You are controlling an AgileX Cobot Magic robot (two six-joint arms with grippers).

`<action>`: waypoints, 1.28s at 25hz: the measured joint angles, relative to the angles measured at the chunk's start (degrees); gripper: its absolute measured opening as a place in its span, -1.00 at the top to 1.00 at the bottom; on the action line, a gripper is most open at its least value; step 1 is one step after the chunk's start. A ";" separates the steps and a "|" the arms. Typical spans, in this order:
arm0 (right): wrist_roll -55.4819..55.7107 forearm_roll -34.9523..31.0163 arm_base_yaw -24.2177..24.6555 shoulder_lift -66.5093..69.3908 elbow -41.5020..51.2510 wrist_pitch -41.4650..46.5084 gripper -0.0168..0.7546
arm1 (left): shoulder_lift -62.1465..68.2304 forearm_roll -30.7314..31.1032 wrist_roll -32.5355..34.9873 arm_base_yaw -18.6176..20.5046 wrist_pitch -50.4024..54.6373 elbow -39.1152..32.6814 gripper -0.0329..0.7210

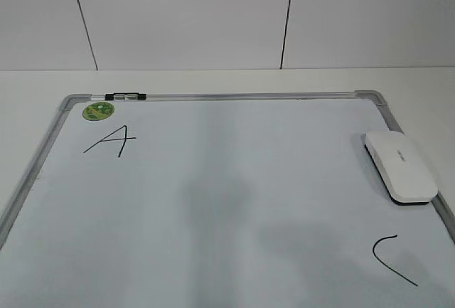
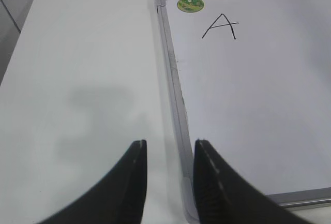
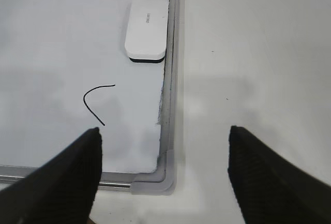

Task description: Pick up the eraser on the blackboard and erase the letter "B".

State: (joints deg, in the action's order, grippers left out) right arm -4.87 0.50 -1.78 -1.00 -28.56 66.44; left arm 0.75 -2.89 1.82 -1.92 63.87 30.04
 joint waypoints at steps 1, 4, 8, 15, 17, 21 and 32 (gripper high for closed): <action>-0.10 0.00 0.00 0.00 0.00 0.00 -0.56 | 0.00 0.00 0.00 0.00 0.02 0.00 0.29; -0.10 0.00 0.00 0.00 0.00 0.00 -0.56 | 0.00 -0.03 0.00 0.00 0.02 0.00 0.29; -0.10 0.00 0.00 0.00 0.00 0.00 -0.56 | 0.00 -0.12 0.00 0.00 0.02 0.00 0.29; -0.10 0.00 0.00 0.00 0.00 0.00 -0.56 | 0.00 -0.12 0.00 0.00 0.02 0.00 0.29; -0.10 0.00 0.00 0.00 0.00 0.00 -0.56 | 0.00 -0.12 0.00 0.00 0.02 0.00 0.29; -0.21 0.00 0.00 0.00 0.00 0.00 -0.56 | 0.00 -0.12 0.00 0.00 0.02 0.00 0.29; -0.21 0.00 0.00 0.00 0.00 0.00 -0.56 | 0.00 -0.12 0.00 0.00 0.02 0.00 0.29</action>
State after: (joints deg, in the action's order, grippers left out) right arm -5.08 0.50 -1.78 -1.00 -28.56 66.44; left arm 0.75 -3.01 1.82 -1.92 63.89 30.04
